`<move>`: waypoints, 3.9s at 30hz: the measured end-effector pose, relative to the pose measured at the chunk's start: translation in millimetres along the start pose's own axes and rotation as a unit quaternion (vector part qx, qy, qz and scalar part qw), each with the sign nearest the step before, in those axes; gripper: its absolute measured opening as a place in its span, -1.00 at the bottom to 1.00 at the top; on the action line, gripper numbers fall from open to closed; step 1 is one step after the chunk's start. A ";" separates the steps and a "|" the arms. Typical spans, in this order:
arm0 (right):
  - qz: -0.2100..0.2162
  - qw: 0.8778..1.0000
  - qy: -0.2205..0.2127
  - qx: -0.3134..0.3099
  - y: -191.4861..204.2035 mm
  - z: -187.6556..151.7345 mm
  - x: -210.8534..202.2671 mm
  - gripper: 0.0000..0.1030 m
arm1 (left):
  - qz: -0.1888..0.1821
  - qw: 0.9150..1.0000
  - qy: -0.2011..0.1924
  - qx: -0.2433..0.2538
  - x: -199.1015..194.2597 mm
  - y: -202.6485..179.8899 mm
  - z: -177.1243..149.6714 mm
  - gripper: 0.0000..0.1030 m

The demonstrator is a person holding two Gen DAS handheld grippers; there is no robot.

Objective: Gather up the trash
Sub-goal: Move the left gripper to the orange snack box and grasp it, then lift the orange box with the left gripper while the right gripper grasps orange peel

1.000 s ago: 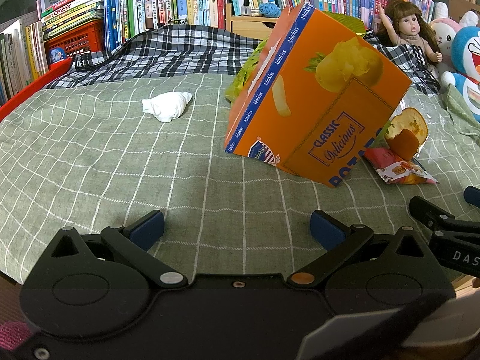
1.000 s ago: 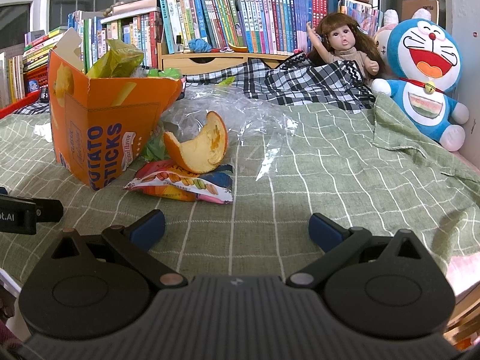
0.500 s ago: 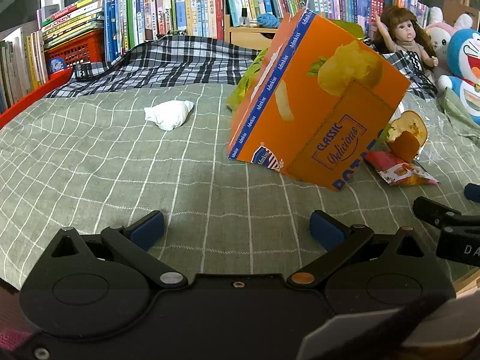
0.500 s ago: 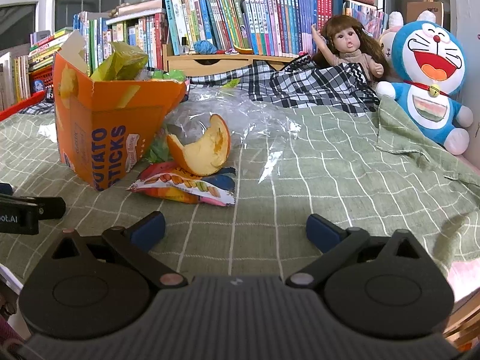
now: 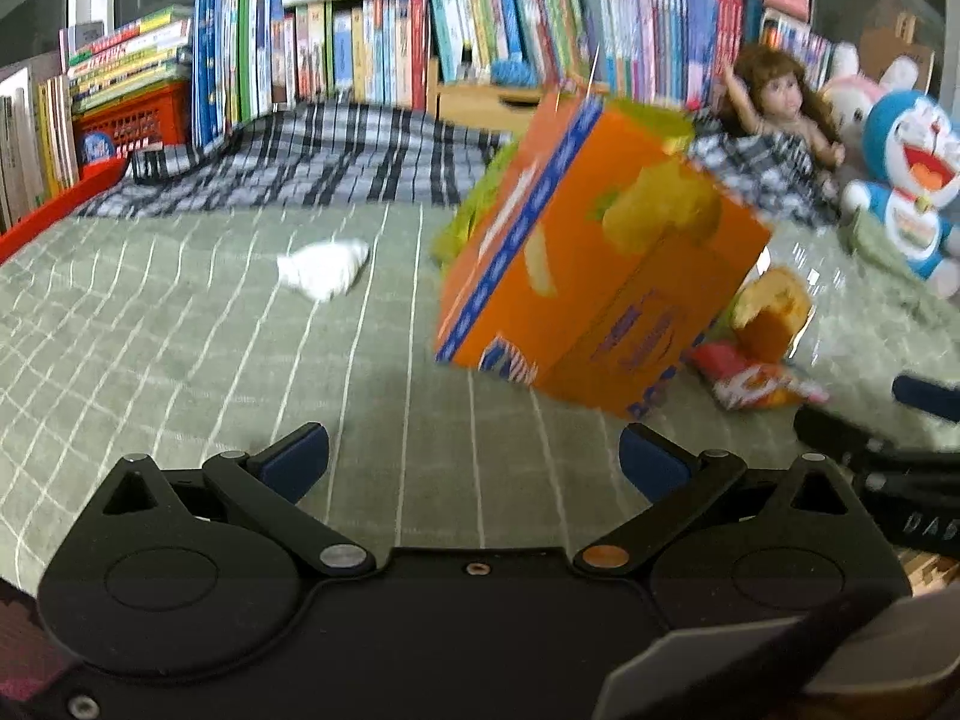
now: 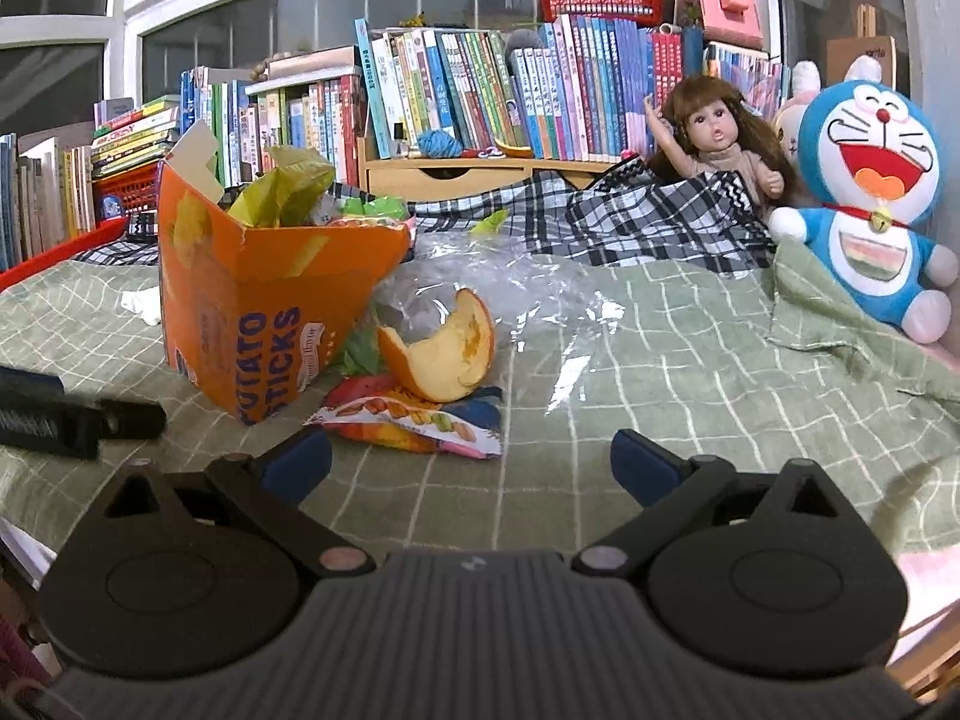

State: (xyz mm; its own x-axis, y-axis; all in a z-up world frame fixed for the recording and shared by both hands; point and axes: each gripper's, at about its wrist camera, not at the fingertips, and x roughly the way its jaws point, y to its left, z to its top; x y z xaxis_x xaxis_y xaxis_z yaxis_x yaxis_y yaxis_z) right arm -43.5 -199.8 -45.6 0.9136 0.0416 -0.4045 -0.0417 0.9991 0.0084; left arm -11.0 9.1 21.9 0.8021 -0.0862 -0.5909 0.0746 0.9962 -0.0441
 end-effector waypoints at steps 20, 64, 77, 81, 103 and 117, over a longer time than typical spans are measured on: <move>0.004 1.000 -0.010 -0.029 1.7 -10.7 -7.9 1.00 | -0.064 0.993 -0.101 -0.017 -8.8 -51.1 33.8 1.00; 0.008 0.999 -0.033 0.007 5.7 3.0 0.9 0.93 | 0.027 0.977 -0.206 0.055 -50.7 -26.8 -1.6 0.60; -0.003 0.990 -0.025 -0.139 28.4 28.1 29.1 0.48 | 0.060 0.977 -0.202 -0.015 -63.5 32.6 -8.4 0.59; 0.007 0.987 -0.011 -0.157 33.8 31.8 41.9 0.43 | 0.080 0.974 -0.207 -0.035 -69.4 53.3 -7.7 0.59; 0.021 0.996 -0.025 -0.087 21.4 36.1 14.1 -0.25 | 0.105 0.948 -0.289 -0.087 -112.0 89.1 9.4 0.59; 0.004 1.000 0.008 -0.022 8.3 33.1 39.9 -0.06 | 0.049 0.963 -0.260 -0.060 -108.2 63.6 -2.0 0.59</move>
State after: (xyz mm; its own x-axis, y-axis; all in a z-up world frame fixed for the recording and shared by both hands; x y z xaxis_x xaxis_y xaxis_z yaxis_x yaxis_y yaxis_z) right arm 6.0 -189.5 -31.4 0.9064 0.0496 -0.4195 -0.0676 0.9973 -0.0280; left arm -94.2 81.8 81.5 0.9922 0.0461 -0.1159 -0.0602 0.9908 -0.1209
